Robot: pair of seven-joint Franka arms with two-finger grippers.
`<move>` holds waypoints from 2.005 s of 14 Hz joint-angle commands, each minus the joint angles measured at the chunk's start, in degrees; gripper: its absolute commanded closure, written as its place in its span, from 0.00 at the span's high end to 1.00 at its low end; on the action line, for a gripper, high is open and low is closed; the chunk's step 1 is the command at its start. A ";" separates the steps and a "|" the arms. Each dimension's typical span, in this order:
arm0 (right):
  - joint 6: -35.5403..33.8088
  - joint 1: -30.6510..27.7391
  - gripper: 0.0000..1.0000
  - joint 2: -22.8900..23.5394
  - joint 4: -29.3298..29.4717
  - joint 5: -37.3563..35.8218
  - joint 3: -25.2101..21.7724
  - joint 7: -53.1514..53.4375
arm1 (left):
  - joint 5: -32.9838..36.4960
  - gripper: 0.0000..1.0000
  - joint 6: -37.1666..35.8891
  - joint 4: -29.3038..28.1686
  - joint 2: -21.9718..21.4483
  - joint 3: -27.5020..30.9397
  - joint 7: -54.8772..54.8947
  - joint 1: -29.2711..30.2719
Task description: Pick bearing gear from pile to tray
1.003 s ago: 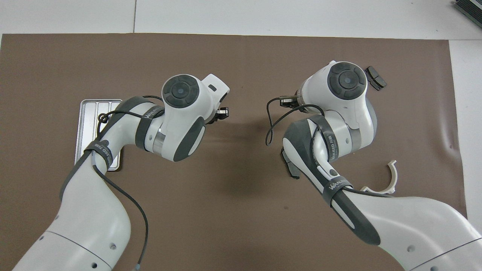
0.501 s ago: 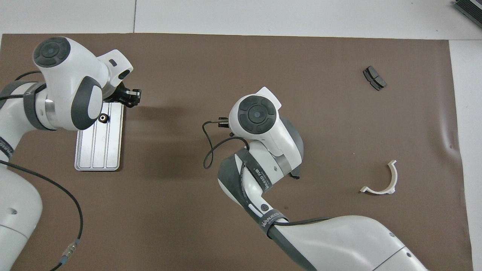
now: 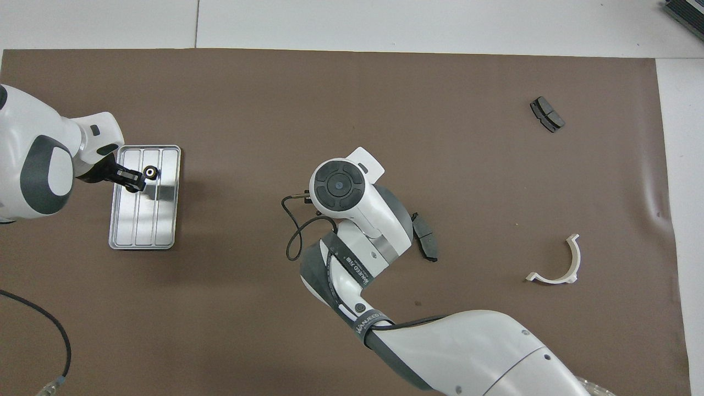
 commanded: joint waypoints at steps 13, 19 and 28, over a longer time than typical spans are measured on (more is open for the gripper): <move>-1.43 -18.29 1.00 -19.35 -8.15 -0.17 -0.43 -0.63 | 0.41 0.91 7.22 3.89 -0.08 -0.93 -40.58 -22.74; -16.34 -27.26 1.00 -30.25 -8.15 -0.17 -0.43 -12.65 | 0.59 0.90 4.84 15.51 8.53 -0.84 -58.73 -37.00; -32.97 -31.31 1.00 -33.95 -3.32 0.97 -0.61 -24.09 | 1.47 0.72 14.59 6.29 8.01 -0.84 -58.83 -40.00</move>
